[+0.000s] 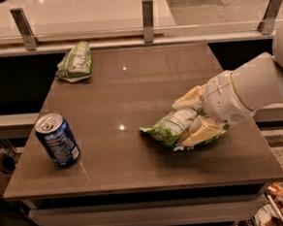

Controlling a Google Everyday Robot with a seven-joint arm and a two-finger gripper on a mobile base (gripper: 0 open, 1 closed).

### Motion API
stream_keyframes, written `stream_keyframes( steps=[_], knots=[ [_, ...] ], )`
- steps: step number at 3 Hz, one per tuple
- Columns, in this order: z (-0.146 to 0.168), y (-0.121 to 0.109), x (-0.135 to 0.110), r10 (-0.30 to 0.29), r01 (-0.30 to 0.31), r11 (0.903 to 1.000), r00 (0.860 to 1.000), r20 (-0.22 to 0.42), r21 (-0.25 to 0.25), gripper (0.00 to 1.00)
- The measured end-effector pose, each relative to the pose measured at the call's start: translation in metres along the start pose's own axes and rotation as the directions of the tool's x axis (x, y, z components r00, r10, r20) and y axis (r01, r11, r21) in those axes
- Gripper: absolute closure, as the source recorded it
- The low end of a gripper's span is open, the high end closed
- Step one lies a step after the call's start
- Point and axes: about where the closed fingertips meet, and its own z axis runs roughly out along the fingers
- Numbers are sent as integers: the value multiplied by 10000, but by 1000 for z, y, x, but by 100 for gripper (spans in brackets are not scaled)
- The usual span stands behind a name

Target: Move green rice chip bag near green jalapeno chip bag

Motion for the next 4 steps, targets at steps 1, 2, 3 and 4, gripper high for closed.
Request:
stream_keyframes(
  steps=[1,2,3,4],
  knots=[
    [0,1,-2,-37,37,10000,10000,-9,1,64],
    [-1,1,-3,-70,70,10000,10000,-19,3,87],
    [-1,2,-5,-101,101,9999,9999,-28,4,100],
    [-1,2,-5,-102,102,9999,9999,-28,4,100]
  ],
)
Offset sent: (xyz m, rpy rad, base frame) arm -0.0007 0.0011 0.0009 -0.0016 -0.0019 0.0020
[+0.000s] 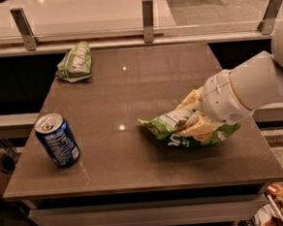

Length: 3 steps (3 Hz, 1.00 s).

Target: Move green rice chip bag near green jalapeno chip bag

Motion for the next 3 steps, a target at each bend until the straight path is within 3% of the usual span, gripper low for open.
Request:
stream_keyframes(
  steps=[1,2,3],
  knots=[
    [-20,-12,-3,-243,253,9992,9991,-359,296,100],
    [-56,-42,-7,-696,801,9903,9932,-936,1134,100],
    [-87,-75,-14,-1147,1402,9665,9853,-1268,2150,100]
  ],
)
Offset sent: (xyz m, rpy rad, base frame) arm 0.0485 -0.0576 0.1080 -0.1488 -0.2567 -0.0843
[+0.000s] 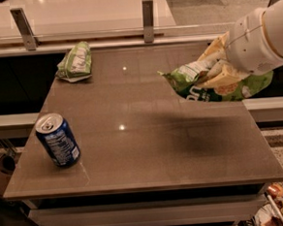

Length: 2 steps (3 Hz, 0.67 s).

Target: Move green rice chip bag near green jalapeno chip bag

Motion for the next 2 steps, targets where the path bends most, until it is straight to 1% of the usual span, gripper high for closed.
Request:
stream_keyframes(
  steps=[1,2],
  knots=[
    [-12,-42,-9,-716,670,9893,9970,310,1299,100],
    [-7,-84,-28,-1647,1375,9589,9820,921,2481,100]
  ],
)
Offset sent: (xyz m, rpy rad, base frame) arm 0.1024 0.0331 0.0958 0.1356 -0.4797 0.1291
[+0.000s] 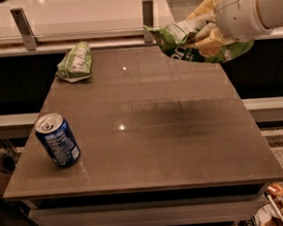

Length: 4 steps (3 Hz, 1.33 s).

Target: Move green rice chip bag near green jalapeno chip bag

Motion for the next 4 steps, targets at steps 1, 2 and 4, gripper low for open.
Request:
stream_keyframes(
  steps=[1,2,4],
  knots=[
    [32,-32,-13,-683,595,9950,9913,1127,799,100],
    [69,-41,-28,-1148,927,9893,9712,2088,1128,100],
    [86,-49,-25,-1600,1482,9855,9737,1624,822,100]
  ],
)
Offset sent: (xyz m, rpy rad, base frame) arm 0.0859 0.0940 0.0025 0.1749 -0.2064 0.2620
